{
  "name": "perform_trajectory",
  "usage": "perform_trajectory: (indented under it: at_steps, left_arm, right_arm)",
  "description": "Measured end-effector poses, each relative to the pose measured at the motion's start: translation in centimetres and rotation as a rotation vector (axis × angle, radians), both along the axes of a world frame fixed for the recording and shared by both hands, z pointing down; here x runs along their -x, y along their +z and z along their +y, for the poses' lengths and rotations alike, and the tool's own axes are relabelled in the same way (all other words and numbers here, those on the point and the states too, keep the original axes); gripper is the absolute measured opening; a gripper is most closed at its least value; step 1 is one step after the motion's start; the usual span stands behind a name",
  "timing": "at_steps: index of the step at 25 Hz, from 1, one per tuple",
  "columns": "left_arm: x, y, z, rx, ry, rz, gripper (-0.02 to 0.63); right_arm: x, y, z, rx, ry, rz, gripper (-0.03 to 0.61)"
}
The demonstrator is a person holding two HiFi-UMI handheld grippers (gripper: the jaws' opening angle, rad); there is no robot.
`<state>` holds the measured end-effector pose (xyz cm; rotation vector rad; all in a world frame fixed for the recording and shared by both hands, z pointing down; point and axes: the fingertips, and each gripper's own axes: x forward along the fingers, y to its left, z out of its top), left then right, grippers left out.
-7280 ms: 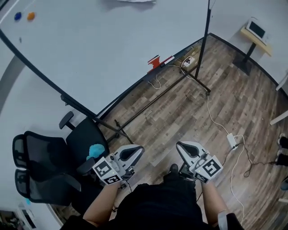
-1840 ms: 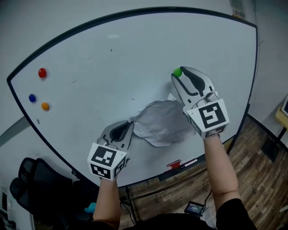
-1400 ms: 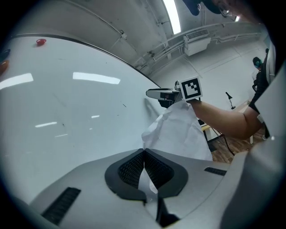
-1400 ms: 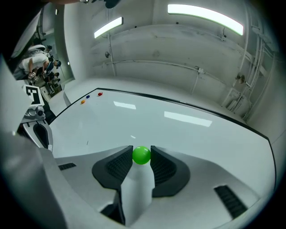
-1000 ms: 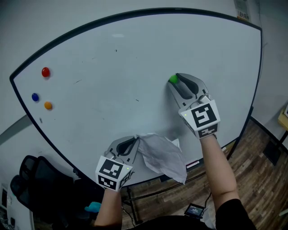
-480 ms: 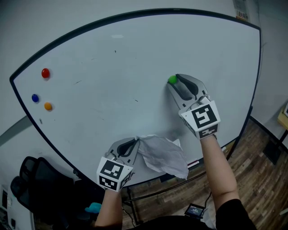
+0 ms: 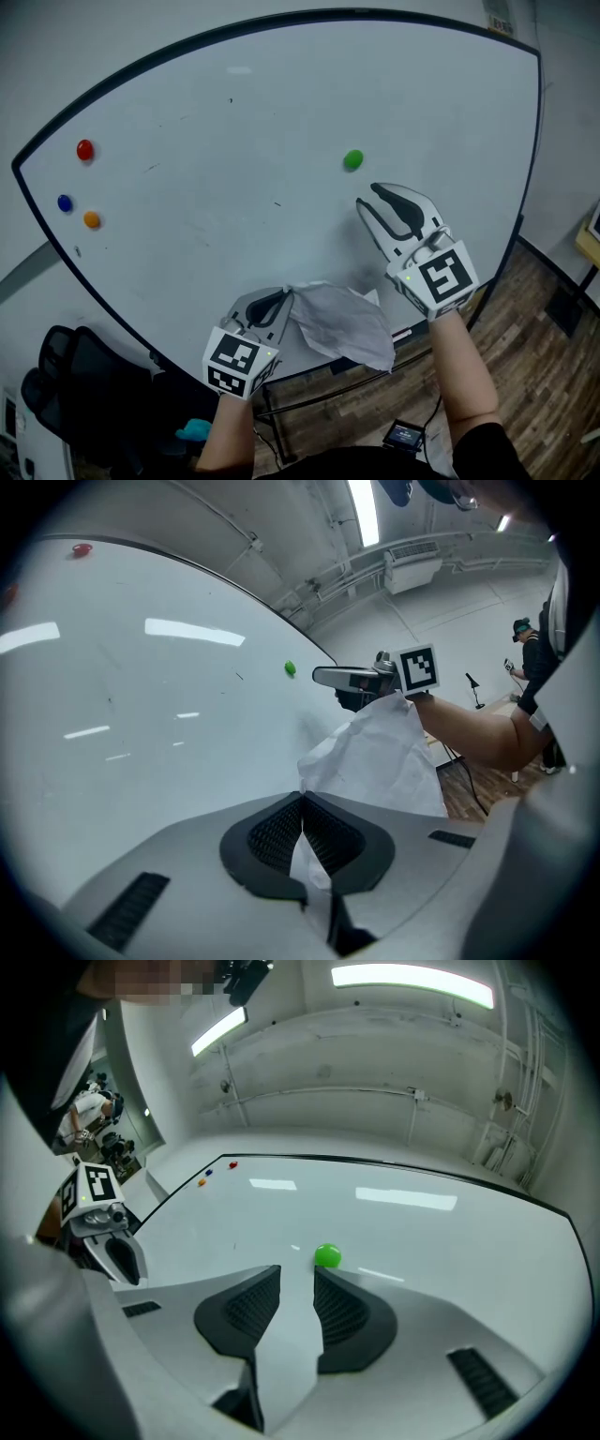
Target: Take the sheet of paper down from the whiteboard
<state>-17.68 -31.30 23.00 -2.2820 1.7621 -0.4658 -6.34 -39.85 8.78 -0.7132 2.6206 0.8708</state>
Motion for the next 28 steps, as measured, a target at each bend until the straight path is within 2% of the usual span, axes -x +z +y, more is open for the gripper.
perform_trajectory:
  at_steps: [4,12,19,25,28]
  left_arm:
    - [-0.3,1.4,0.1,0.024,0.010,0.009,0.017]
    - [-1.2,5.9,0.3,0.104,0.032,-0.001,0.017]
    - [-1.5,12.6,1.2,0.208,0.042,0.046,0.017]
    - [-1.3,20.4,2.9,0.349,0.020,0.114,0.017]
    - [-1.1,24.2,3.7,0.409,0.005,0.147,0.017]
  right_arm:
    - [-0.4,3.5,1.9,0.024,-0.053,-0.001,0.082]
    - [-3.2,12.1,3.6,0.214,-0.068,0.022,0.036]
    - [-6.1,23.0,4.7,0.444,-0.043,0.122,0.028]
    - [-8.8,31.8,6.0,0.650,-0.016,0.158,0.026]
    - [-9.5,36.0,7.1,0.743,-0.046,0.200,0.026]
